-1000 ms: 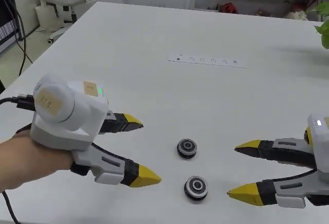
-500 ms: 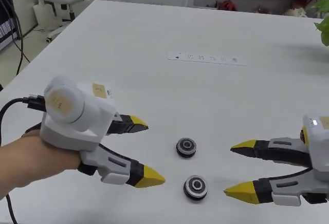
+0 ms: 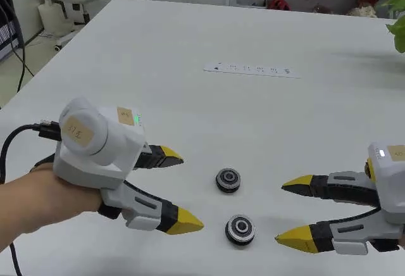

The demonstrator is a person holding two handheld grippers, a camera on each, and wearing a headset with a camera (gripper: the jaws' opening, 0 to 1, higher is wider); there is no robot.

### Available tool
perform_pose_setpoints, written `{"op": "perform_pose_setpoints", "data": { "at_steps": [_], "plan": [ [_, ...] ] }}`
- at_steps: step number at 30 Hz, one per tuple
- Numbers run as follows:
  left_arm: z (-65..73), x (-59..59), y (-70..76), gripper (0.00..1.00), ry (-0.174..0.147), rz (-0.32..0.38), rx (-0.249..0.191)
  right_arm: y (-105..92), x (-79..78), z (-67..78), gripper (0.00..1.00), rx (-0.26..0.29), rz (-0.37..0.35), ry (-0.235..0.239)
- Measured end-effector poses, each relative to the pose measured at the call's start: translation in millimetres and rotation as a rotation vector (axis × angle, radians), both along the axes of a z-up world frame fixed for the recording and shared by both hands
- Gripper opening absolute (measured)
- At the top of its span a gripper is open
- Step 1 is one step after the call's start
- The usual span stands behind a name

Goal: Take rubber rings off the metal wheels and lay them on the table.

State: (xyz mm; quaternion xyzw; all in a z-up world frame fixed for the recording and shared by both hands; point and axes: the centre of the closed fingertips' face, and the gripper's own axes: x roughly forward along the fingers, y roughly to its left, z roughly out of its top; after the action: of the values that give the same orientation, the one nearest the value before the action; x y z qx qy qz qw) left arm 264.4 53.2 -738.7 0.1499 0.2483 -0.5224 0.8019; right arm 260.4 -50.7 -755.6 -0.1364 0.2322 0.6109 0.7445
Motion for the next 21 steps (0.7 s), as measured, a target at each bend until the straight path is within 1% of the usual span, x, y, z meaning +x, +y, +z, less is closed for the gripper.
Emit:
{"op": "perform_pose_setpoints", "data": {
  "at_steps": [14, 18, 21],
  "plan": [
    [-10.5, 0.1, -0.3, 0.68, 0.020, -0.006, 0.011, 4.6, -2.4, -8.8, 0.53, -0.008, 0.014, 0.020],
    [-12.6, 0.2, 0.8, 0.68, 0.024, -0.003, 0.015, 4.7, -1.7, -10.8, 0.53, -0.014, 0.018, 0.019],
    [-12.8, 0.7, 1.4, 0.68, 0.026, 0.002, 0.013, 4.4, -1.3, -11.2, 0.50, -0.012, 0.024, 0.024]
  ]
}}
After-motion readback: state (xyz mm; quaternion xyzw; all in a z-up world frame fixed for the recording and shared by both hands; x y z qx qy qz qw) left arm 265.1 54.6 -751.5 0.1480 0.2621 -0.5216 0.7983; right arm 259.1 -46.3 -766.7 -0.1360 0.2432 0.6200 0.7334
